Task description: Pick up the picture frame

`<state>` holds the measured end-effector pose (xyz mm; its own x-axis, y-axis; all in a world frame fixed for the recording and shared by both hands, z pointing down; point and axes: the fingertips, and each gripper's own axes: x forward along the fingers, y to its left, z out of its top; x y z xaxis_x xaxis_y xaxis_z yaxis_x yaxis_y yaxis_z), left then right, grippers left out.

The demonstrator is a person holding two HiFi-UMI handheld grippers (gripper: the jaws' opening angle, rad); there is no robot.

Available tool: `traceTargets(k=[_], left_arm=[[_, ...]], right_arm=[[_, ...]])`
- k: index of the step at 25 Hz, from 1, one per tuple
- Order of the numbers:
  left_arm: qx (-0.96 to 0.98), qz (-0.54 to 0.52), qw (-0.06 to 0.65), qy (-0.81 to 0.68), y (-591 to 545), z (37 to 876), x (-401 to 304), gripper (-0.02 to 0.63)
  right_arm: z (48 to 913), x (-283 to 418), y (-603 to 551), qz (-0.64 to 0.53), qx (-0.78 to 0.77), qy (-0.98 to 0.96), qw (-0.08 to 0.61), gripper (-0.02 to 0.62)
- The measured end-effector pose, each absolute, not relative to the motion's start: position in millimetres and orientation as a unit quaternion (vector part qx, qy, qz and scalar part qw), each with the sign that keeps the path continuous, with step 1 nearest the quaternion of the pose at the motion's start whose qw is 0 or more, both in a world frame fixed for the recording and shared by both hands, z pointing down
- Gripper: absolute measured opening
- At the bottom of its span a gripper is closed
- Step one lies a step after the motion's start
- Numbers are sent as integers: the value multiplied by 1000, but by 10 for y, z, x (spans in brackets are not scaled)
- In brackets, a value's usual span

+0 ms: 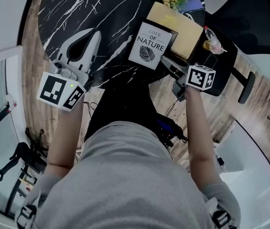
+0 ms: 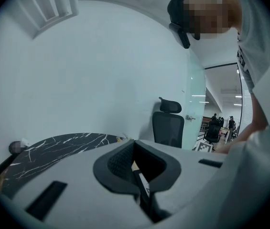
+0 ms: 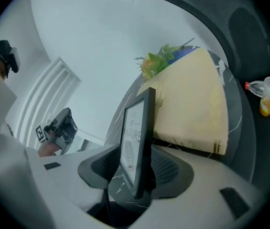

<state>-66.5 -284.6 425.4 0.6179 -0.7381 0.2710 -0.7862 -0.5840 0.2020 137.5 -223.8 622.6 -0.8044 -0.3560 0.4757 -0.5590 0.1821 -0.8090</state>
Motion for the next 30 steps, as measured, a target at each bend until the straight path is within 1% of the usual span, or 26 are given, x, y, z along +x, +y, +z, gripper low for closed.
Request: traceTargets(k=[4, 10, 15, 22, 30], left_arm=[[882, 82, 157, -437, -2809, 4303, -732, 6], [879, 81, 163, -442, -2783, 4347, -776, 6], [878, 80, 165, -442, -2745, 4357, -780, 6], [875, 79, 172, -445, -2691, 4383, -784, 6], [874, 79, 176, -446, -2660, 4410, -809, 6]], right_arm=[[6324, 1343, -2216, 570, 295, -760, 104, 204], [6439, 1253, -2242, 581, 287, -754, 107, 209], [6453, 1142, -2331, 594, 274, -751, 93, 209], [6472, 1000, -2387, 607, 255, -747, 90, 209], [6497, 926, -2457, 627, 250, -735, 64, 209]])
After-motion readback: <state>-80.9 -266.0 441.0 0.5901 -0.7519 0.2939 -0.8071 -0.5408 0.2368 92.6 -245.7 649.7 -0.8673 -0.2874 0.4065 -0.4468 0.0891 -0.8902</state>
